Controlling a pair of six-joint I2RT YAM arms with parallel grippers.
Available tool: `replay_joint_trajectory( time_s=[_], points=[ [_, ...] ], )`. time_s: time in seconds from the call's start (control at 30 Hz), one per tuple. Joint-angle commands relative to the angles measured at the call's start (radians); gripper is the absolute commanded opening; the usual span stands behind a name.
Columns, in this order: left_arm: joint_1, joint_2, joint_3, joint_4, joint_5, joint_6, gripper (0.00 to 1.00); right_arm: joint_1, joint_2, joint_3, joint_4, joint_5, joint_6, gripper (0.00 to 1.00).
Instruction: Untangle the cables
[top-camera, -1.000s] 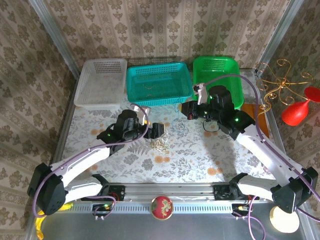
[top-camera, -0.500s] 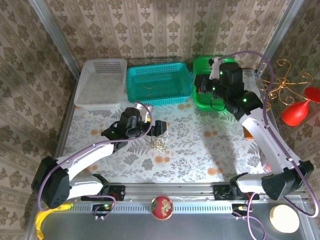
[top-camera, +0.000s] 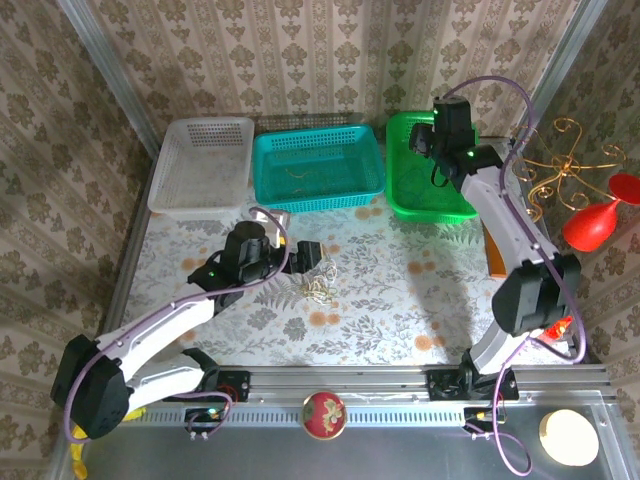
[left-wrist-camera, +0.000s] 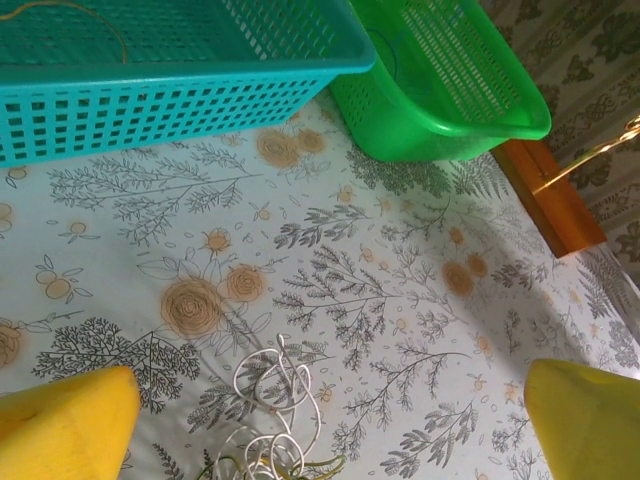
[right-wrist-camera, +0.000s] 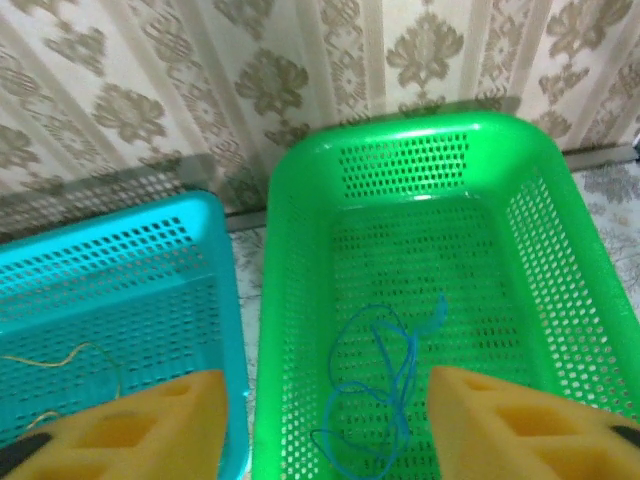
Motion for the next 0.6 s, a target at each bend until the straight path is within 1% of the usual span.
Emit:
replay_joint_trajectory(
  time_s=[0.0,0.17,0.3,0.43,0.5,0.57],
  points=[
    [0.006,-0.031,-0.010,-0.040,-0.014,-0.012,1.00,-0.002,-0.006,0.035,-0.054,-0.030,-0.021,0.61],
    [0.012,-0.029,-0.027,-0.044,-0.032,-0.030,1.00,0.025,-0.108,-0.061,-0.016,-0.203,0.048,0.60],
    [0.016,-0.018,-0.032,-0.070,-0.056,-0.055,1.00,0.075,-0.190,-0.176,0.020,-0.295,0.102,0.59],
    [0.027,-0.011,-0.035,-0.114,-0.074,-0.080,1.00,0.151,-0.274,-0.330,0.082,-0.353,0.156,0.58],
    [0.039,-0.007,-0.041,-0.132,-0.070,-0.094,1.00,0.197,-0.290,-0.405,0.112,-0.374,0.175,0.58],
    [0.055,-0.003,-0.048,-0.147,-0.060,-0.107,1.00,0.243,-0.345,-0.494,0.155,-0.397,0.203,0.57]
  ],
)
